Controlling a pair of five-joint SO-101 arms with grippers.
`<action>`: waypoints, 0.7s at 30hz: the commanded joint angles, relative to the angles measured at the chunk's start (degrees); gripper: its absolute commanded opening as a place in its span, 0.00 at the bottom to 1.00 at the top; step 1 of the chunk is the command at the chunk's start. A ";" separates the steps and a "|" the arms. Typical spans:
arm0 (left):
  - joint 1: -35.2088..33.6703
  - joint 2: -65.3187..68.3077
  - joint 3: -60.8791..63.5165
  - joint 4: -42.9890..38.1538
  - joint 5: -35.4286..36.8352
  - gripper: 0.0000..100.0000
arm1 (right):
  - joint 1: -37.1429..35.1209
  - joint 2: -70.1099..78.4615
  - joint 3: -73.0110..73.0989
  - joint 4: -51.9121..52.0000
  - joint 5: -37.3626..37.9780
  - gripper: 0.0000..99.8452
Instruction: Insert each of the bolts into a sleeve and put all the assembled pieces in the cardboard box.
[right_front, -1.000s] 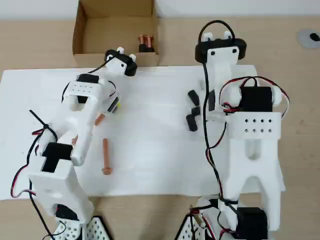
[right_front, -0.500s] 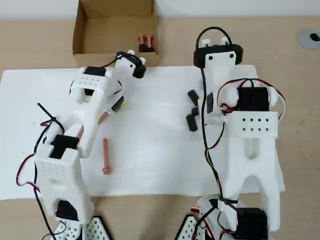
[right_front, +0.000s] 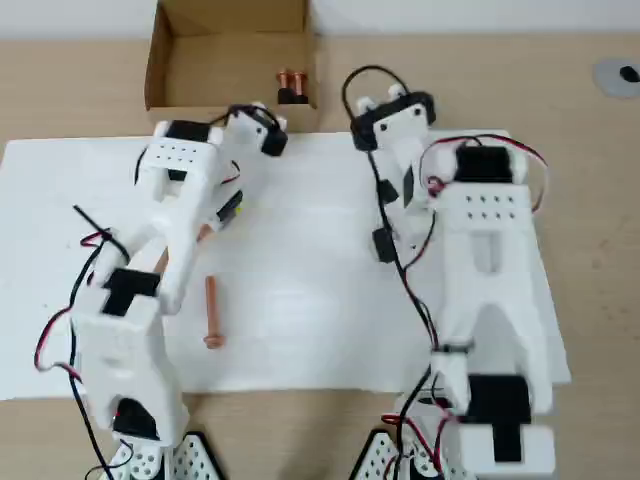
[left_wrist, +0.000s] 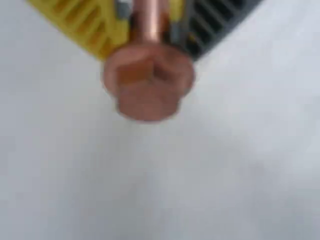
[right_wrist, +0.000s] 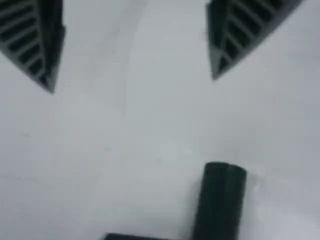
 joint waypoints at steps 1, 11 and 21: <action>2.02 -15.34 0.00 1.41 3.43 0.02 | -3.56 6.11 -3.56 -0.88 1.14 0.24; 4.92 -47.16 25.32 -2.73 8.70 0.02 | -4.18 17.36 -12.35 -1.67 -9.67 0.24; 5.01 -69.49 42.55 -2.81 8.70 0.02 | -5.05 21.85 -7.96 -6.77 -10.46 0.24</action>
